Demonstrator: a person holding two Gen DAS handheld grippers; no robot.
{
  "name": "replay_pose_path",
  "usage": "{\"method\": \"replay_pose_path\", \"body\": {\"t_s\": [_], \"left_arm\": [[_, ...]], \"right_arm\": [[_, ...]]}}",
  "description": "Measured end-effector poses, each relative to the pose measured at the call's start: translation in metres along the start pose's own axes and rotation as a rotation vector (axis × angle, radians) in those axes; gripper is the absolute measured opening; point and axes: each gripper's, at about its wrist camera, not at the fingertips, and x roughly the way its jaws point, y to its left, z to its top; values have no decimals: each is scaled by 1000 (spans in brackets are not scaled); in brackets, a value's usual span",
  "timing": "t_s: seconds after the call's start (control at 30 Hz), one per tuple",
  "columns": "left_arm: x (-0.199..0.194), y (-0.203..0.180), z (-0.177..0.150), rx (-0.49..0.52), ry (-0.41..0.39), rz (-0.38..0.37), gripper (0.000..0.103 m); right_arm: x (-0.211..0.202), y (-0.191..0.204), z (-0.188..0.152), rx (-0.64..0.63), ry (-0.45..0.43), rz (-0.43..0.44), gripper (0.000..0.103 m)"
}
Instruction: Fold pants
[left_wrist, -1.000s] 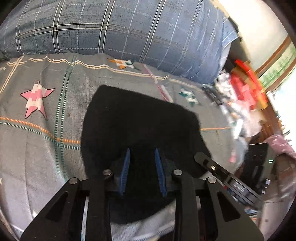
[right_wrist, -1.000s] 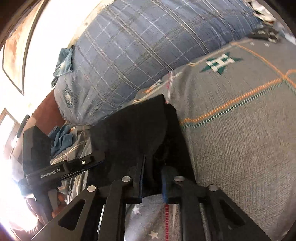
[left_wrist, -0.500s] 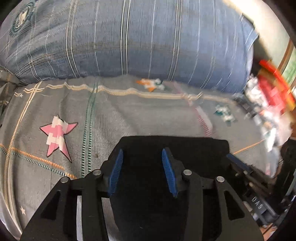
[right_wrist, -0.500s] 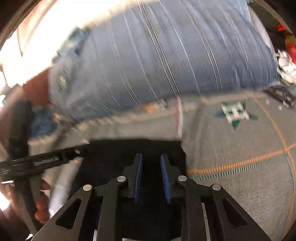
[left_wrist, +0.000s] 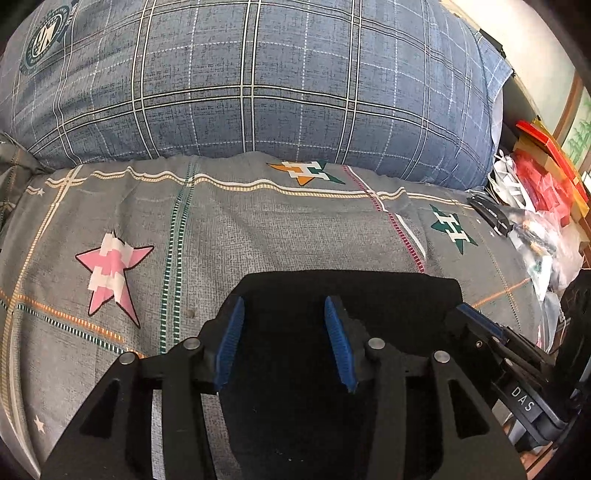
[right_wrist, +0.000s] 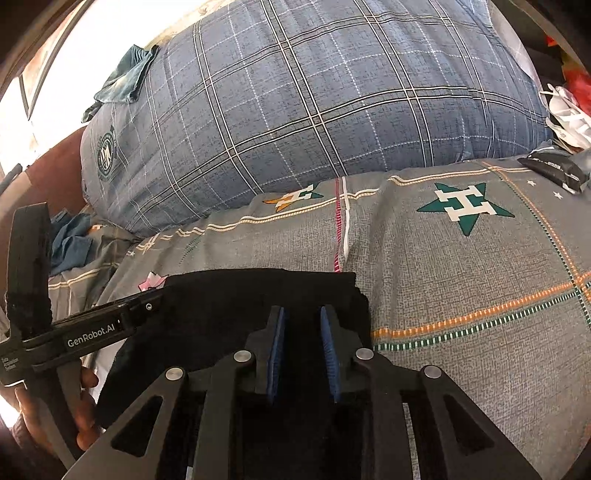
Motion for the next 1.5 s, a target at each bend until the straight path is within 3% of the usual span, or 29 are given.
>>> {"method": "replay_pose_path", "body": {"t_s": [0.4, 0.57, 0.7, 0.8, 0.87, 0.93, 1.03, 1.17, 1.27, 1.43, 1.5], "left_arm": [[-4, 4, 3, -25, 20, -4, 45], [-36, 28, 4, -124, 17, -105, 45], [-55, 43, -21, -150, 23, -108, 48], [-44, 38, -47, -107, 70, -85, 51], [-32, 34, -62, -93, 70, -55, 53], [-33, 36, -60, -102, 56, -48, 60], [-38, 44, -49, -128, 83, -74, 60], [-53, 56, -35, -163, 26, -89, 60], [-41, 60, -29, -199, 92, -147, 61], [-8, 51, -34, -245, 243, -292, 62], [-2, 43, -38, -239, 268, -304, 67]], "right_arm": [[-34, 4, -4, 27, -7, 19, 24], [-61, 6, -14, 14, -33, 13, 24], [-73, 6, -23, 1, -54, 13, 25], [-59, 3, -35, -3, -9, -5, 27], [-43, -3, -43, 9, 40, -23, 30], [-41, -14, -46, 66, 20, -13, 49], [-49, -28, -41, 142, 28, 48, 49], [-63, -45, -33, 179, -23, 64, 50], [-51, -57, -27, 251, 14, 168, 50], [-11, -53, -25, 279, 97, 253, 50], [-8, -50, -24, 276, 95, 293, 50]]}}
